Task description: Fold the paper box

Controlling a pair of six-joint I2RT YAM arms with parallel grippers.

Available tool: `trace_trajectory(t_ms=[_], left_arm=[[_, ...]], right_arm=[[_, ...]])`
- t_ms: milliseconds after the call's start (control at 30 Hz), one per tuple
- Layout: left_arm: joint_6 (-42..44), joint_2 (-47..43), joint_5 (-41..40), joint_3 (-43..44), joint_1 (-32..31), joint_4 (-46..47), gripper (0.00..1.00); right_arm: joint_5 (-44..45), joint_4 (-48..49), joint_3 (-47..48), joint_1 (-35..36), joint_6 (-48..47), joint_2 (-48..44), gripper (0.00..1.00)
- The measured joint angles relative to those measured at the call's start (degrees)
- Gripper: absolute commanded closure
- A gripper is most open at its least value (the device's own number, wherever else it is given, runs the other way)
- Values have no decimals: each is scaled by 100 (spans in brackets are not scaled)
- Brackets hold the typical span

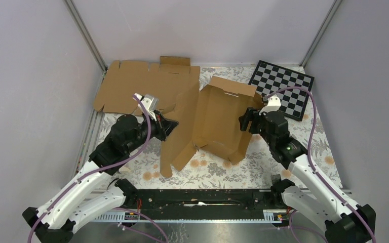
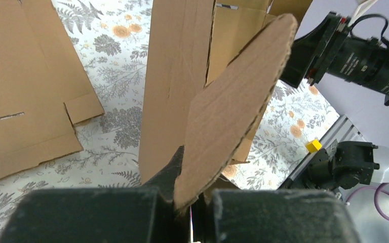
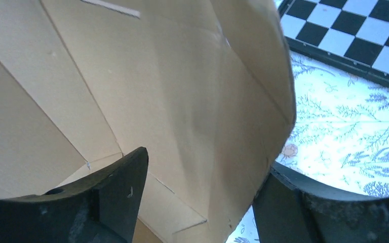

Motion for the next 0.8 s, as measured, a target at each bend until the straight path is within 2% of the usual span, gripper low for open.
trace_trajectory(t_ms=[133, 300, 400, 433, 600, 800], left_arm=[[-31, 138, 118, 201, 0, -205, 100], [-42, 33, 177, 199, 0, -304, 100], [-13, 146, 181, 304, 0, -442, 100], [22, 236, 192, 428, 0, -535, 100], [372, 1119, 328, 1637, 0, -1453, 100], [1093, 2765, 356, 3891, 0, -3093, 100]], right_arm=[[-107, -33, 142, 0, -101, -76, 21], [-179, -90, 293, -2, -127, -361, 45], [-319, -127, 463, -2, -101, -431, 64], [-372, -155, 518, -2, -76, -415, 67], [-807, -374, 595, -9, 199, -177, 63], [-1504, -610, 114, -9, 557, -157, 61]])
